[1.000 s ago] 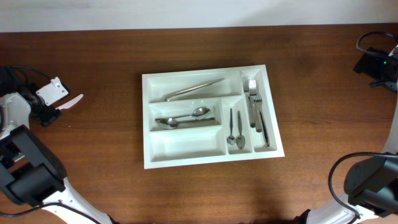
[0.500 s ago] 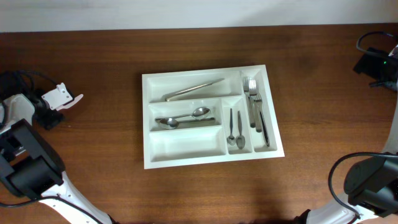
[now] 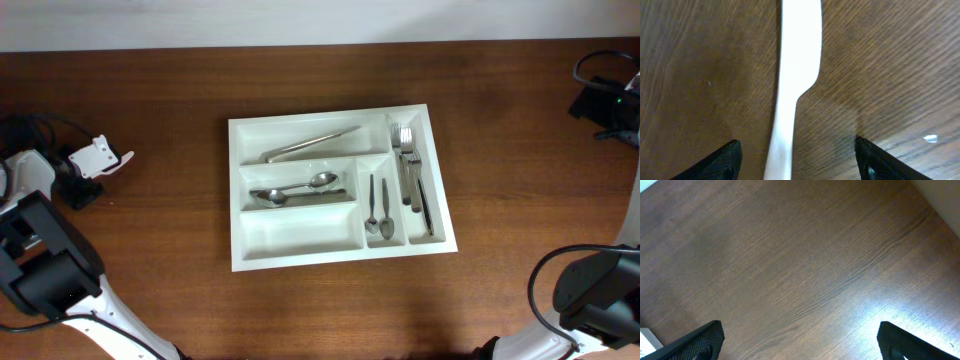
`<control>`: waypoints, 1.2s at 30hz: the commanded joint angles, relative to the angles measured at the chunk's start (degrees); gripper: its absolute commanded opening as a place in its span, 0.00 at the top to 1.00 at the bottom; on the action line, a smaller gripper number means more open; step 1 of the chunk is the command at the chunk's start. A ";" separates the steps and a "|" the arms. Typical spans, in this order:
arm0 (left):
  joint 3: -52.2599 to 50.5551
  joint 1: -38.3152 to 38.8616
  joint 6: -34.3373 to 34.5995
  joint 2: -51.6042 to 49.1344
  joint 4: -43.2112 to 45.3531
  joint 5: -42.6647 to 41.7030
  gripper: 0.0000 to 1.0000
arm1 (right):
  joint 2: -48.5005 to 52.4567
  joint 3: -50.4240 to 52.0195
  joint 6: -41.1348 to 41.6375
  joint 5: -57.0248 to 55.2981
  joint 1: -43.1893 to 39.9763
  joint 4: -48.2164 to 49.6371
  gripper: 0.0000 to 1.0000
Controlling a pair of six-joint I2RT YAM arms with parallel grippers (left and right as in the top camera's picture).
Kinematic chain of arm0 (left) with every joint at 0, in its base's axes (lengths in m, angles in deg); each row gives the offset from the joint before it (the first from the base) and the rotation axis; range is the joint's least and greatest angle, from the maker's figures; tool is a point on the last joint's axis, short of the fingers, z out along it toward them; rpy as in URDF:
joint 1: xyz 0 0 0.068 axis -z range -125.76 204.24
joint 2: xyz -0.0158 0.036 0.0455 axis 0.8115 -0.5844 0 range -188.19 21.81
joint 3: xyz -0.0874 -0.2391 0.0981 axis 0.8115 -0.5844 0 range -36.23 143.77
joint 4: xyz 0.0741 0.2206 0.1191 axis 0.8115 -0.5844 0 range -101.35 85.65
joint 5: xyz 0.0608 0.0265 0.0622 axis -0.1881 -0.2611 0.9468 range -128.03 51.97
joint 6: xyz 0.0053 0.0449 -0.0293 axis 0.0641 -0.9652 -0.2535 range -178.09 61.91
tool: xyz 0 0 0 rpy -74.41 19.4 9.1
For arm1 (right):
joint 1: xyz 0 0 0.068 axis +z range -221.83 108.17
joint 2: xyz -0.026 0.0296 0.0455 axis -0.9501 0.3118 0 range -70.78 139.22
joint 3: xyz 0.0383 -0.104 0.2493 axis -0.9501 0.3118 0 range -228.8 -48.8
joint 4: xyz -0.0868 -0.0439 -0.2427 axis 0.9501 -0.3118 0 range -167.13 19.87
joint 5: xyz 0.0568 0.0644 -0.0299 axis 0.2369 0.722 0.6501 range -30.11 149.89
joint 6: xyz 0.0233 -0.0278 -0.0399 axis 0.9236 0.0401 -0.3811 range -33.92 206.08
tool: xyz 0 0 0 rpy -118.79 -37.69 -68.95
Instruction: Pack container
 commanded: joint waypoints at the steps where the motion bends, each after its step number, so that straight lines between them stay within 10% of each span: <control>1: -1.18 -0.20 -0.90 -4.24 -1.53 -0.17 0.24 | -0.57 -0.81 0.22 -0.09 -0.15 0.00 0.01; 11: -0.35 -0.11 7.58 -4.22 -2.84 -0.42 0.20 | -0.57 -0.81 0.22 -0.11 -0.15 0.00 0.01; 23: 15.69 3.48 45.16 3.93 -6.12 -0.94 0.01 | -0.57 -0.81 0.22 -0.11 -0.15 0.00 0.01; 36: 19.91 5.62 57.42 5.03 -14.53 -4.13 0.01 | -0.57 -0.81 0.22 -0.11 -0.15 0.00 0.01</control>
